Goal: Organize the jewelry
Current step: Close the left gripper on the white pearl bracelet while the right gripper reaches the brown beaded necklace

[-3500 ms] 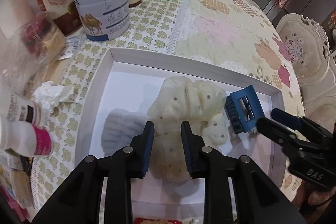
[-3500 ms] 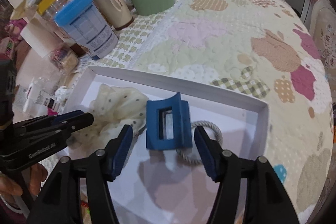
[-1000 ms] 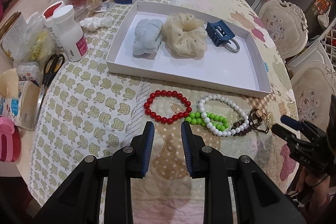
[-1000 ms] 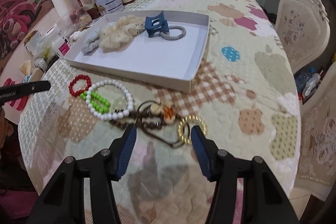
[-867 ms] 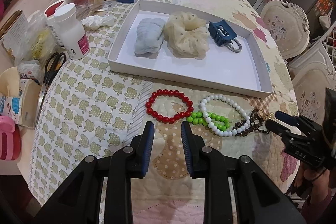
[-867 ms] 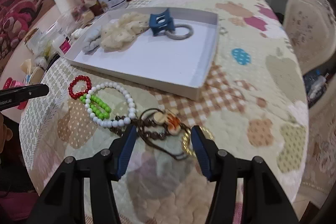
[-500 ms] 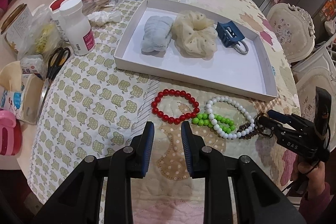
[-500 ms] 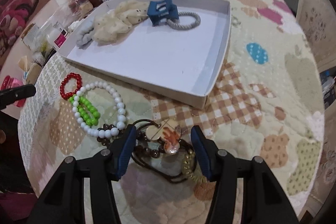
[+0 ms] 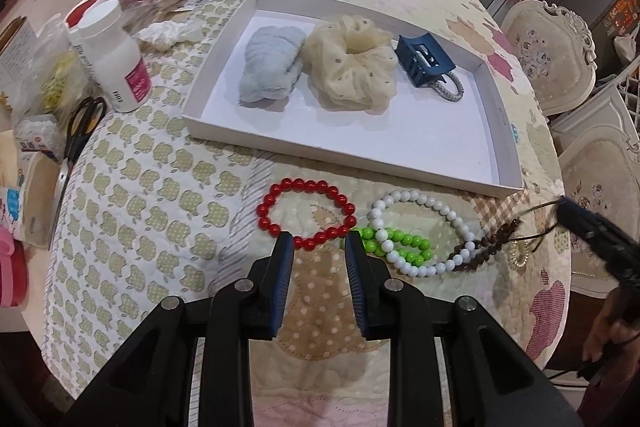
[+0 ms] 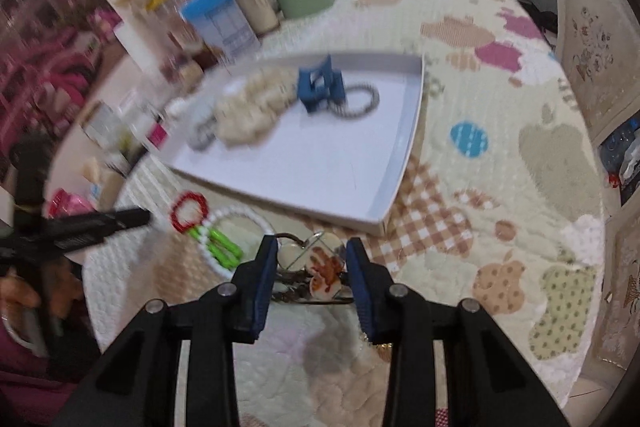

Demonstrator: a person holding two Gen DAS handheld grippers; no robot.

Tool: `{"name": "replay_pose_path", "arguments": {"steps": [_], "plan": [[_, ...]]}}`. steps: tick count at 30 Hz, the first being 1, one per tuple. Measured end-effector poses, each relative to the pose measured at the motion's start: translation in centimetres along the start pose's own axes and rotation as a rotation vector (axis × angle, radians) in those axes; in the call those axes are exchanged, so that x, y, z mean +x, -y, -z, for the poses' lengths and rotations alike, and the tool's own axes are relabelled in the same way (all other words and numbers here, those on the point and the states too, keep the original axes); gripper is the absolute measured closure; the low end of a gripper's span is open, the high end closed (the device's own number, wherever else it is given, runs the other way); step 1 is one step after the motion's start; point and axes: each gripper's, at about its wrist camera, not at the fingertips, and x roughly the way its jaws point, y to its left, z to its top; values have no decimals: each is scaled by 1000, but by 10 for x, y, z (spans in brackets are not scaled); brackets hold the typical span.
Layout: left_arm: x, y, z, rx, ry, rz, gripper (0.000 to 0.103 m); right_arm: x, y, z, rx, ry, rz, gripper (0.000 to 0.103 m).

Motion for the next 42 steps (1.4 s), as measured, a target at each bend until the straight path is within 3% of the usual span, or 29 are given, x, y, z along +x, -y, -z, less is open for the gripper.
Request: {"name": "replay_pose_path", "arguments": {"steps": [16, 20, 25, 28, 31, 42], "plan": [[34, 36, -11, 68, -64, 52, 85, -30, 1, -3, 19, 53, -11, 67], [47, 51, -16, 121, -69, 16, 85, -29, 2, 0, 27, 47, -12, 67], [73, 62, -15, 174, -137, -22, 85, -28, 1, 0, 27, 44, -14, 67], [74, 66, -13, 198, -116, -23, 85, -27, 0, 0, 29, 43, -17, 67], [74, 68, -14, 206, -110, 9, 102, -27, -1, -1, 29, 45, -20, 67], [5, 75, -25, 199, 11, 109, 102, -37, -2, -10, 27, 78, -17, 67]]}}
